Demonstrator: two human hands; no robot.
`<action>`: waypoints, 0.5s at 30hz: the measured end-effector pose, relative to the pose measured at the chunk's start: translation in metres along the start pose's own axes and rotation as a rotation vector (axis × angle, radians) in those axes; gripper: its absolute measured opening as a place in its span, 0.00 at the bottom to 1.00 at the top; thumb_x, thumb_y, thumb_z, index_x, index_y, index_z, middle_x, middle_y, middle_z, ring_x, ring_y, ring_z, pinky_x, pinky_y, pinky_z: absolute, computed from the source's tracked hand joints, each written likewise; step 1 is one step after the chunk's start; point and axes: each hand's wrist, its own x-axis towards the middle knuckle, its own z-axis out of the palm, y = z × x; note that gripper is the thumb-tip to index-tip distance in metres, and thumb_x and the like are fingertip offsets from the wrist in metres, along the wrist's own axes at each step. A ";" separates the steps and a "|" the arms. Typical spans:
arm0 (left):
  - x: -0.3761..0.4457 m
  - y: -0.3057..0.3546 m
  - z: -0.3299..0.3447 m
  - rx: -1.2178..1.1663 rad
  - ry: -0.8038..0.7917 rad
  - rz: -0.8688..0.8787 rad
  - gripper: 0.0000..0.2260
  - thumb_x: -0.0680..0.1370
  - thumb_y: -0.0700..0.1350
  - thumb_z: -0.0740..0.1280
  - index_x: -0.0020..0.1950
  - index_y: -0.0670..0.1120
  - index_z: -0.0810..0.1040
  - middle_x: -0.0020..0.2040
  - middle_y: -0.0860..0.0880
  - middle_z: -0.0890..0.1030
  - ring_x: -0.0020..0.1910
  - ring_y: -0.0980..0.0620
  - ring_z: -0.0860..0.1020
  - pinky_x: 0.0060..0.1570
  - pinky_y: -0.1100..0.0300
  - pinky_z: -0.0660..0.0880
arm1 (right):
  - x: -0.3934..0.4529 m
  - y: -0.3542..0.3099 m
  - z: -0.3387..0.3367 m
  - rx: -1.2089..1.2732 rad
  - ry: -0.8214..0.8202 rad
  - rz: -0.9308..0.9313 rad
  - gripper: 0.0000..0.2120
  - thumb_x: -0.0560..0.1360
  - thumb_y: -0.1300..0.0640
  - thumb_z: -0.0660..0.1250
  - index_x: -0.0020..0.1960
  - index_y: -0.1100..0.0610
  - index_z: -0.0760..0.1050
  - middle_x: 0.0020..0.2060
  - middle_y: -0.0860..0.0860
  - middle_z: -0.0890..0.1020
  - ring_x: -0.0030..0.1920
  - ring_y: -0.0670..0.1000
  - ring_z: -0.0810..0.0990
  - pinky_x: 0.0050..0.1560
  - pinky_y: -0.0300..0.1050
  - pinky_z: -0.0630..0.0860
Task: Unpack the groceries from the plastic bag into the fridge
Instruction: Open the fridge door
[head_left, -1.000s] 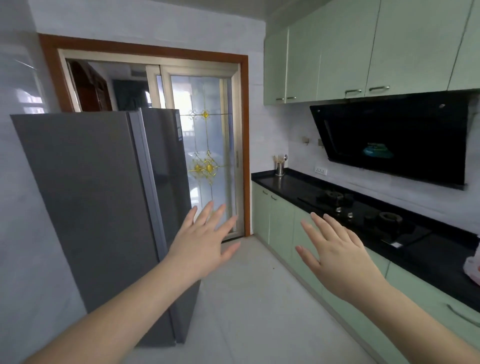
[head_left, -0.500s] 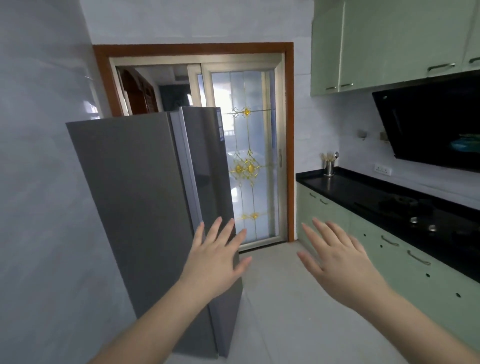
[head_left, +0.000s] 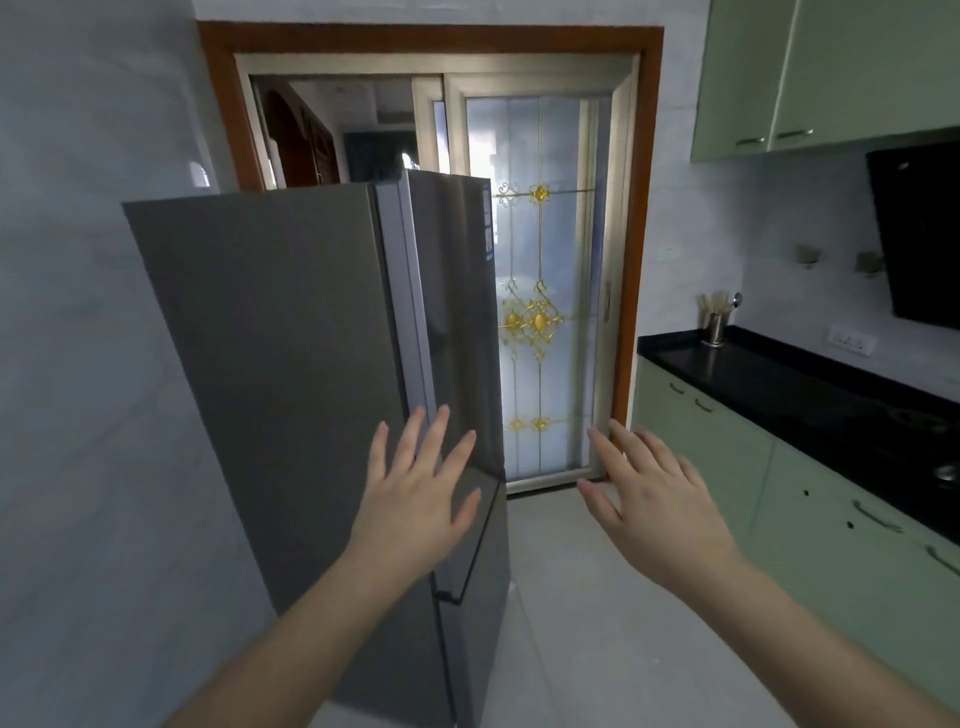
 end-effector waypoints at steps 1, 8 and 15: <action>0.008 -0.003 0.009 0.011 0.009 -0.003 0.28 0.78 0.62 0.50 0.76 0.52 0.66 0.78 0.44 0.61 0.77 0.41 0.58 0.73 0.40 0.46 | 0.010 0.001 0.005 -0.002 -0.002 -0.010 0.29 0.79 0.37 0.42 0.78 0.45 0.47 0.78 0.46 0.53 0.78 0.50 0.50 0.75 0.48 0.50; 0.070 -0.012 0.055 0.066 0.015 -0.049 0.29 0.78 0.62 0.51 0.76 0.52 0.66 0.78 0.42 0.62 0.77 0.41 0.60 0.72 0.44 0.49 | 0.088 0.024 0.048 0.019 -0.017 -0.094 0.34 0.76 0.35 0.36 0.78 0.46 0.50 0.78 0.48 0.56 0.78 0.52 0.52 0.75 0.51 0.53; 0.125 -0.006 0.087 0.078 -0.075 -0.196 0.29 0.78 0.61 0.50 0.74 0.50 0.70 0.75 0.40 0.67 0.75 0.39 0.62 0.72 0.47 0.48 | 0.175 0.051 0.089 0.115 -0.020 -0.258 0.32 0.77 0.36 0.39 0.78 0.45 0.49 0.78 0.47 0.54 0.78 0.51 0.51 0.75 0.49 0.48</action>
